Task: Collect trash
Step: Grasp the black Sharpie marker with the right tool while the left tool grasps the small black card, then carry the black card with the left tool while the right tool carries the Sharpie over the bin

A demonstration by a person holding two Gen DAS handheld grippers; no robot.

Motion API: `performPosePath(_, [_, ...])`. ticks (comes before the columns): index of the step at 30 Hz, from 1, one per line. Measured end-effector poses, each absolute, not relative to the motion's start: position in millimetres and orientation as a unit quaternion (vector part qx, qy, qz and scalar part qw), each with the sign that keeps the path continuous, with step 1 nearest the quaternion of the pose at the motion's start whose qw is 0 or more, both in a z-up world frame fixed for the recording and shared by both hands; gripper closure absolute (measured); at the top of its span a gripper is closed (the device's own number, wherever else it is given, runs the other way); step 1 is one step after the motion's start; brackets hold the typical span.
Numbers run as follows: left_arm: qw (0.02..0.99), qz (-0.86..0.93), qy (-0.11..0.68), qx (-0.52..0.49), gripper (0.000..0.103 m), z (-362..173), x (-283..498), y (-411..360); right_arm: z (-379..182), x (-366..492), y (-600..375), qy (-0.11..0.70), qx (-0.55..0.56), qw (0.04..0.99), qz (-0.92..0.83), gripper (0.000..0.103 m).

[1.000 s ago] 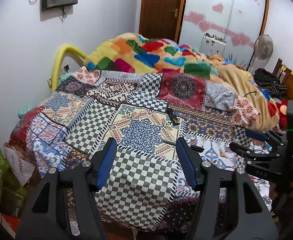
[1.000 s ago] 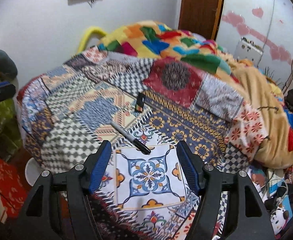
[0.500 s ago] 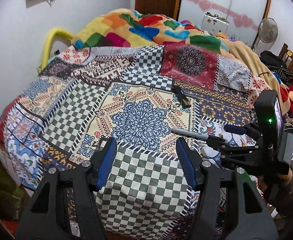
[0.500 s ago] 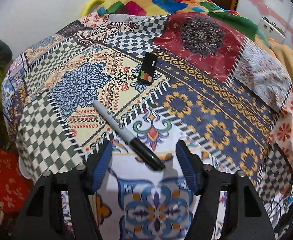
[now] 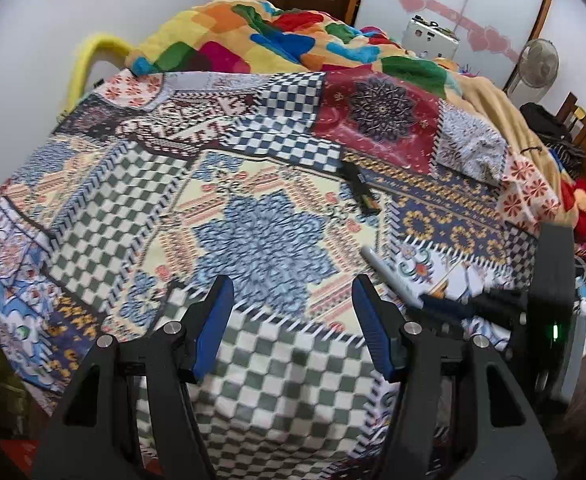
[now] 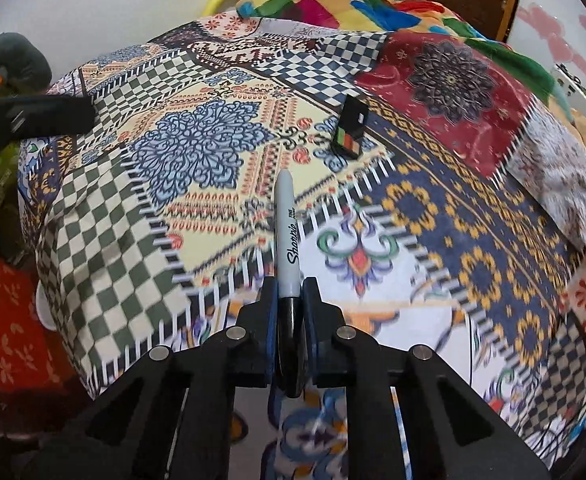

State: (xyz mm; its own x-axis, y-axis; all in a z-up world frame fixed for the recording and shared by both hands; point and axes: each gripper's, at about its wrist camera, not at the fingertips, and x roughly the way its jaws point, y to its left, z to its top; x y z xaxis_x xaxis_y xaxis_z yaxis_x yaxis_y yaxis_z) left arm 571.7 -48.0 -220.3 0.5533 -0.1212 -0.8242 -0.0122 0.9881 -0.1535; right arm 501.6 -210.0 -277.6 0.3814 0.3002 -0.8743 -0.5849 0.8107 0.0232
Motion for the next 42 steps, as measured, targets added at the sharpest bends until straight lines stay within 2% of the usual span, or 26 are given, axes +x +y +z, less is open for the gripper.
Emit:
performPosePath(15, [0.855, -0.084, 0.504, -0.085, 0.044, -261.8, 686.8, -108.4, -254.4, 532.8, -301.9, 0.456, -0.014, 0.882, 0.120, 0.092])
performPosePath(17, [0.852, -0.089, 0.508, -0.093, 0.055, -270.8, 697.4, -111.3, -254.8, 535.0, -307.3, 0.452, -0.004, 0.885, 0.111, 0.092])
performPosePath(22, [0.842, -0.080, 0.520, -0.117, 0.074, -292.3, 721.1, -111.8, -257.2, 538.2, -306.2, 0.446, 0.002, 0.888, 0.112, 0.092])
performPosePath(24, [0.848, -0.072, 0.511, -0.120, 0.078, -293.0, 724.4, -112.1, -258.5, 538.5, -303.0, 0.445, -0.001, 0.888, 0.116, 0.092])
performPosePath(25, [0.851, -0.063, 0.506, -0.123, 0.086, -293.7, 725.5, -111.8, -259.2, 538.1, -301.3, 0.445, -0.001, 0.887, 0.118, 0.092])
performPosePath(26, [0.852, -0.065, 0.504, -0.130, 0.088, -294.1, 726.1, -111.7, -260.4, 538.8, -300.2, 0.446, 0.000, 0.887, 0.120, 0.092])
performPosePath(30, [0.849, -0.072, 0.502, -0.149, 0.091, -295.6, 724.9, -111.7, -261.9, 535.1, -297.1, 0.450, 0.004, 0.884, 0.124, 0.092])
performPosePath(36, [0.838, -0.098, 0.513, -0.159, 0.101, -286.2, 707.3, -118.4, -251.1, 525.6, -294.7, 0.451, 0.004, 0.883, 0.126, 0.092])
performPosePath(42, [0.846, -0.114, 0.509, -0.110, 0.102, -253.9, 667.4, -131.1, -226.6, 510.5, -297.1, 0.447, 0.011, 0.886, 0.127, 0.091])
